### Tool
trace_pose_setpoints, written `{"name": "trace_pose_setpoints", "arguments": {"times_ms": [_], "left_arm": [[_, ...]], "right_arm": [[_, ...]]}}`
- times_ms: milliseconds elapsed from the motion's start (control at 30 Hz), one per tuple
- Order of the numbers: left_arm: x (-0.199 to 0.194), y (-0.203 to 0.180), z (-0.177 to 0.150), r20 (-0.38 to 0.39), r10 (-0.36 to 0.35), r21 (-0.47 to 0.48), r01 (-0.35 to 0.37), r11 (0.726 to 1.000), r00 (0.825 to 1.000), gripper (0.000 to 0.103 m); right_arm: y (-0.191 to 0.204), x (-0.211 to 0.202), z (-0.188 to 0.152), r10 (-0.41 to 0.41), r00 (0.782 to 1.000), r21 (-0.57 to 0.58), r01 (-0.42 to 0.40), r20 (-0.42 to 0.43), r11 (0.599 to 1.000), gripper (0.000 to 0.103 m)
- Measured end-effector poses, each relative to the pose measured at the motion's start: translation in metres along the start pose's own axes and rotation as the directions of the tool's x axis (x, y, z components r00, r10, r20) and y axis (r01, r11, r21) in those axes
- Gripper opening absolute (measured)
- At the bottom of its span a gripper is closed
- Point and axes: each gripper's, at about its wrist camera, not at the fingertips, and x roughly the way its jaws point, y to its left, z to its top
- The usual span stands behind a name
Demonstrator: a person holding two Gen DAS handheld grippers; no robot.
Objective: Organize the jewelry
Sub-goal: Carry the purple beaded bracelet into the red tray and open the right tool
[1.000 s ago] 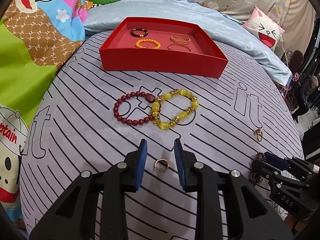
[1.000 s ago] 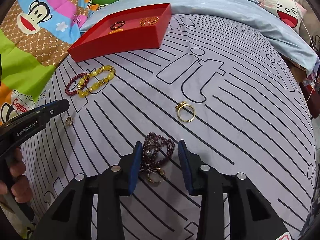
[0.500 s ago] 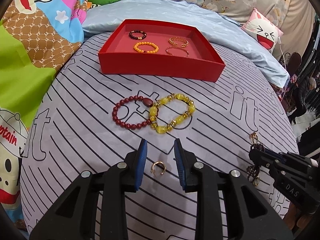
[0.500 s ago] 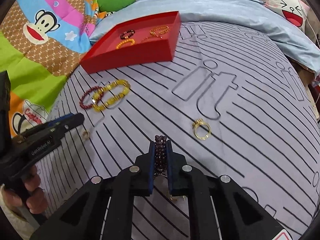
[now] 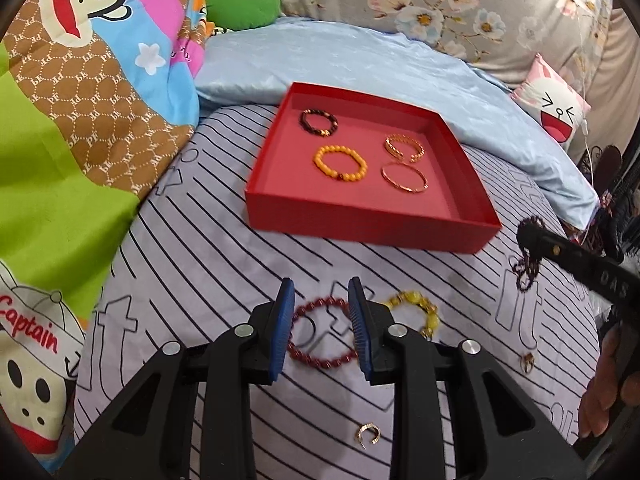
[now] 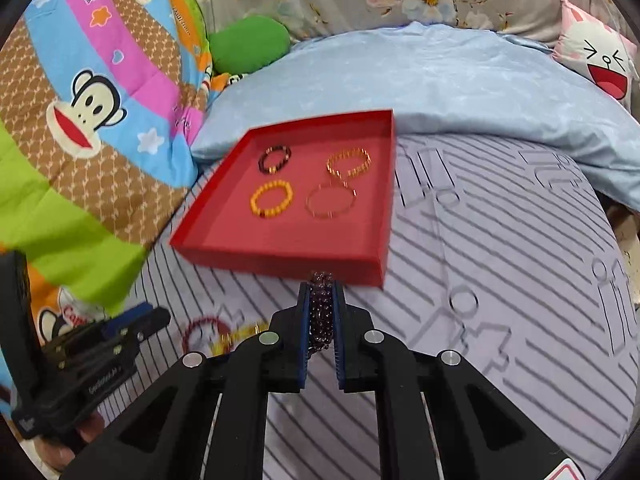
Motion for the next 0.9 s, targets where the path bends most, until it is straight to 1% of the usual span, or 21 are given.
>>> {"name": "trace_pose_setpoints", "arguments": {"times_ms": [133,233,400,467,533,600,667,700,767,900], "left_arm": [[0.007,0.008,0.007,0.002,0.010,-0.019,-0.010,1.000,1.000,0.027],[0.012,0.015,0.009,-0.002,0.021,-0.034,-0.021,0.999,1.000,0.027],[0.020,0.029,0.009,-0.014,0.040,-0.059,-0.041,0.997,0.999,0.027],[0.023,0.035,0.008,-0.023,0.047,-0.072,-0.048,0.996,0.999,0.027],[0.026,0.040,0.006,-0.031,0.050,-0.082,-0.053,0.995,0.998,0.027],[0.028,0.043,0.005,-0.038,0.050,-0.090,-0.053,0.995,0.998,0.027],[0.030,0.045,0.002,-0.045,0.050,-0.096,-0.054,0.994,0.998,0.033],[0.031,0.045,0.001,-0.046,0.051,-0.097,-0.056,0.994,0.998,0.035],[0.032,0.045,-0.002,-0.049,0.047,-0.098,-0.052,0.994,0.998,0.035],[0.031,0.037,-0.007,-0.055,0.019,-0.091,-0.024,0.996,0.998,0.035]], "right_arm": [[0.004,0.026,0.027,0.015,1.000,0.007,-0.015,0.007,1.000,0.010],[0.011,0.046,0.039,0.026,1.000,-0.003,-0.026,0.002,1.000,0.010],[0.021,0.070,0.050,0.035,0.999,-0.021,-0.035,0.000,0.999,0.010],[0.022,0.077,0.052,0.026,1.000,-0.027,-0.026,0.000,0.999,0.010],[0.020,0.083,0.053,0.016,1.000,-0.030,-0.016,-0.004,0.999,0.012],[0.017,0.084,0.053,-0.010,1.000,-0.038,0.010,0.010,0.999,0.018],[0.013,0.080,0.051,-0.044,0.999,-0.047,0.046,0.032,0.998,0.026],[0.012,0.078,0.050,-0.051,0.998,-0.044,0.053,0.039,0.998,0.027],[0.007,0.072,0.047,-0.057,0.997,-0.038,0.058,0.044,0.998,0.028],[0.003,0.059,0.037,-0.062,0.997,-0.030,0.063,0.046,0.998,0.029]]}}
